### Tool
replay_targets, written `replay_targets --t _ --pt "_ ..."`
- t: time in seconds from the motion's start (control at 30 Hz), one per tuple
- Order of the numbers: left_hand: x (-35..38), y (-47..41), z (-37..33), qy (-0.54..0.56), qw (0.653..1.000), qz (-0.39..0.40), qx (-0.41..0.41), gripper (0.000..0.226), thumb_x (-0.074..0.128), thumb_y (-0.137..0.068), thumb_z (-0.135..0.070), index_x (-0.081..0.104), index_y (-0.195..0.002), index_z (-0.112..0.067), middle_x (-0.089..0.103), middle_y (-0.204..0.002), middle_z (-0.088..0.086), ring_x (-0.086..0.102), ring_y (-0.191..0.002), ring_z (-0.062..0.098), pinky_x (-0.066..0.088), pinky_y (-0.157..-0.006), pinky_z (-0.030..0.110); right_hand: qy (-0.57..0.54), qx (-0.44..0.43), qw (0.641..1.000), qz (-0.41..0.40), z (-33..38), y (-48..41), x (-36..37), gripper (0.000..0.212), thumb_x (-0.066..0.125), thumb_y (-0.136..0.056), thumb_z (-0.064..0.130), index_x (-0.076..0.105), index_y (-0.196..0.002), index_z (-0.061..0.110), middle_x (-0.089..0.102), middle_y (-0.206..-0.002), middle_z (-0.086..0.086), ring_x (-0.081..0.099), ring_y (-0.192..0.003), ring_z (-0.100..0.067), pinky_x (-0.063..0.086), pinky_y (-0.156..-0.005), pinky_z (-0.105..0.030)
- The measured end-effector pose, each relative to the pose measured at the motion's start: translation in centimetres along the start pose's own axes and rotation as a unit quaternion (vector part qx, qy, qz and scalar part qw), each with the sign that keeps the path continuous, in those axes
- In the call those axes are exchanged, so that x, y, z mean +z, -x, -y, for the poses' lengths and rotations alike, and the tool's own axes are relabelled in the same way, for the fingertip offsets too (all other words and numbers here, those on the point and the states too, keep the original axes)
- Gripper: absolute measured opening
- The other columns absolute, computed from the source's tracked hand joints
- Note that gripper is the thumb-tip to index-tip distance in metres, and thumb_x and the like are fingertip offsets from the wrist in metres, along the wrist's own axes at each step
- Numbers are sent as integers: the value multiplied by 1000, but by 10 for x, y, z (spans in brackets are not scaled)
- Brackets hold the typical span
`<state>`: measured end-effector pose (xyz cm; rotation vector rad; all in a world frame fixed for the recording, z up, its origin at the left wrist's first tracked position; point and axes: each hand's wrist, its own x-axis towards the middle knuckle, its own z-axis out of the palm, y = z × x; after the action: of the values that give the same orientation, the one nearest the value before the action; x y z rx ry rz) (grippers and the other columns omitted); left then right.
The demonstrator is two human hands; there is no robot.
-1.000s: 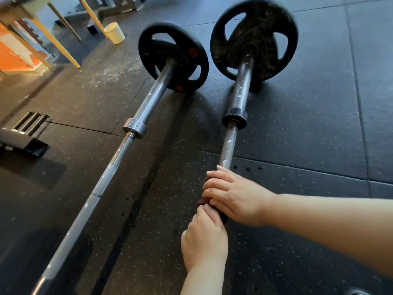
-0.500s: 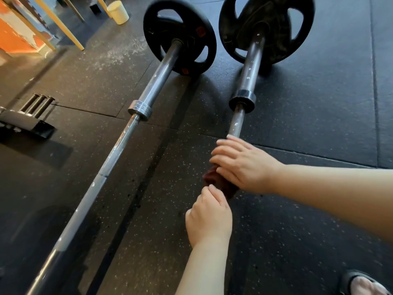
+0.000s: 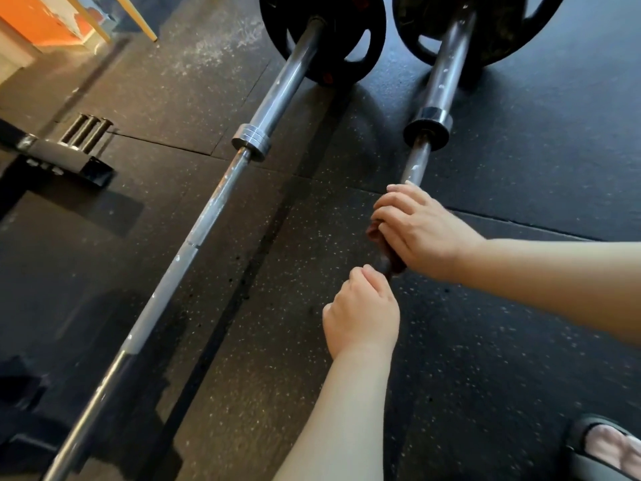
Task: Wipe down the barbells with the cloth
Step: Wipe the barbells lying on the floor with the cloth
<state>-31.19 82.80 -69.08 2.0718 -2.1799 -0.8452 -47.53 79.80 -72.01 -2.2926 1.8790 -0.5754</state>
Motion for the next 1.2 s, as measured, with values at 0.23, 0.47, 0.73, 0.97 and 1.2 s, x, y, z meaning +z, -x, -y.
replay_targets --t 0.23,0.47,0.73,0.97,1.2 --pt "0 -1 1 -5 1000 2 6 47 16 -108 -47 57 -107 -24 68 -98 -5 66 -88 15 53 -93 45 -24 -80 992 92 0 7 -4 52 23 -108 47 63 -130 23 59 -134 4 36 -145 -21 2 -127 -36" --pt "4 -3 2 -11 1000 2 -2 54 13 -108 -48 60 -107 -22 69 -95 -5 66 -84 11 56 -91 43 2 52 999 12 -39 -19 -10 52 26 -107 43 61 -130 12 56 -140 -9 34 -146 -32 14 -127 -45" --pt "4 -3 3 -6 1000 -3 5 53 14 -108 -49 59 -103 -23 68 -92 -5 66 -83 13 56 -88 44 9 -52 996 73 -29 -8 -10 57 22 -105 47 63 -131 18 58 -141 -1 33 -148 -26 11 -127 -41" --pt "5 -4 3 -4 1000 -1 -1 55 13 -107 -50 61 -106 -23 70 -97 -5 68 -87 12 57 -89 42 -2 2 998 -71 -29 -20 0 36 48 -101 28 71 -111 2 63 -124 -17 48 -131 -39 29 -119 -47" --pt "3 -2 0 -5 1000 1 -4 55 11 -107 -50 59 -103 -23 69 -96 -5 67 -85 13 55 -90 44 5 -70 997 28 -40 -23 -8 51 31 -106 42 73 -114 15 62 -129 -4 44 -136 -28 13 -125 -38"
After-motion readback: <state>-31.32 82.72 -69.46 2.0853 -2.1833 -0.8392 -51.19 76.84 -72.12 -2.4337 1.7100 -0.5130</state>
